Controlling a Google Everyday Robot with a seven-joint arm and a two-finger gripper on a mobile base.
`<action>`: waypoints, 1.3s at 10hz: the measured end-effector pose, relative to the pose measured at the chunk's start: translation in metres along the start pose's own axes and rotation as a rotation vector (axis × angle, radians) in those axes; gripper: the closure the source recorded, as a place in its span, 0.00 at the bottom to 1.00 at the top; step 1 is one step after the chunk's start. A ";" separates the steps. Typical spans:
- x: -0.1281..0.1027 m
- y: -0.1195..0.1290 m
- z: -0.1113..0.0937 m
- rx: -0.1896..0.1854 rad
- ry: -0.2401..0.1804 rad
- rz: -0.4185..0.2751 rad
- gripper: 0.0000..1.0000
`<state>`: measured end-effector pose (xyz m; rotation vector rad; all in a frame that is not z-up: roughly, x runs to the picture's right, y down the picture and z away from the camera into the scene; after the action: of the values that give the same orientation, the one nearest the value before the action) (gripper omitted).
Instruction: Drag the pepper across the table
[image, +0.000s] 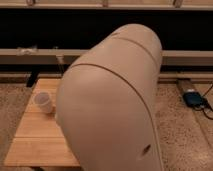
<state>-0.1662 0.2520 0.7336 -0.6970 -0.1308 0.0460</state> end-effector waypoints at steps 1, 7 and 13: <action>-0.001 0.000 0.005 0.004 -0.002 -0.001 0.20; -0.004 0.007 0.024 -0.003 0.006 -0.028 0.20; -0.006 0.011 0.037 -0.016 0.025 -0.052 0.20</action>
<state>-0.1771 0.2832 0.7538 -0.7100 -0.1251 -0.0138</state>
